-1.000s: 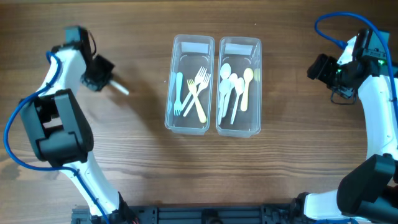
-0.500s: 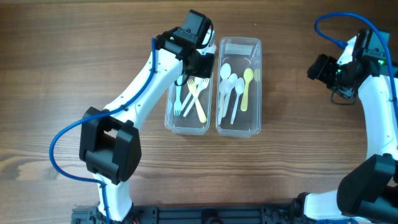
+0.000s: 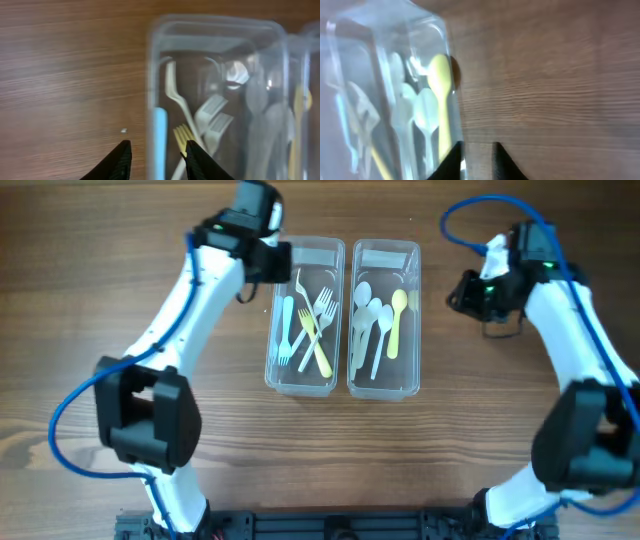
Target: Pack container
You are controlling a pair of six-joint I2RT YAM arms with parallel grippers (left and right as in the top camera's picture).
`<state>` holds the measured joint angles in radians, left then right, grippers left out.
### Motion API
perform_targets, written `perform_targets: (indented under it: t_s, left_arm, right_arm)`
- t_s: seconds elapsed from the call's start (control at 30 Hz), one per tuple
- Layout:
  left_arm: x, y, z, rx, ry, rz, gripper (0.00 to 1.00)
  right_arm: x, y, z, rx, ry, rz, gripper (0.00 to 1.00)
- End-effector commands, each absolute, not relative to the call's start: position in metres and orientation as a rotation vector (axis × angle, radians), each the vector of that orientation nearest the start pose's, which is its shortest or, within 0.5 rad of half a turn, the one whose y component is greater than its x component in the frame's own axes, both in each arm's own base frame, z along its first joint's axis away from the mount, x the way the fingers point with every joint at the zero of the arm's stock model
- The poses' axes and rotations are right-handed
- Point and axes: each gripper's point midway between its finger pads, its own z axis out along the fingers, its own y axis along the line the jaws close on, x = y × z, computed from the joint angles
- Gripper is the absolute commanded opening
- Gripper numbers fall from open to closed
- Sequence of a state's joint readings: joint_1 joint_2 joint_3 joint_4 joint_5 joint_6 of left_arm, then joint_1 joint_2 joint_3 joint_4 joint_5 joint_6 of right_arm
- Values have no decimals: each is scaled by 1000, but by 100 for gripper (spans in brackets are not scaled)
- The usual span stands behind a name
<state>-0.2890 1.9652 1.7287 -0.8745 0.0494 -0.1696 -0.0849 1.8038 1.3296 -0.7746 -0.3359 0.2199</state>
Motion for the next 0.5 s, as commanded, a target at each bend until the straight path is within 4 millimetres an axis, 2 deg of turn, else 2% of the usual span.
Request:
perform_targets:
  t_s: [0.0,0.1,0.17,0.27,0.37,0.47]
  left_arm:
    - [464,-112,153,56,2671,-206,38]
    - [468,-99,153,18,2668,-195,42]
    - [469,-94,153,5,2668,-192,51]
    - [468,-91,153,-4,2675,-189,53]
    - [467,-90,152,-4,2677,-188,57]
    - [467,-90,152,-4,2677,-187,61]
  right_arm:
    - [409,27,69,395,2797,548,14]
    - [420,61,81,242,2729,706,7]
    - [430,84,84,162,2689,703,6]
    - [438,88,83,191,2675,629,6]
    - [444,95,90,162,2636,677,6]
    - [449,86,90,180,2621,632,11]
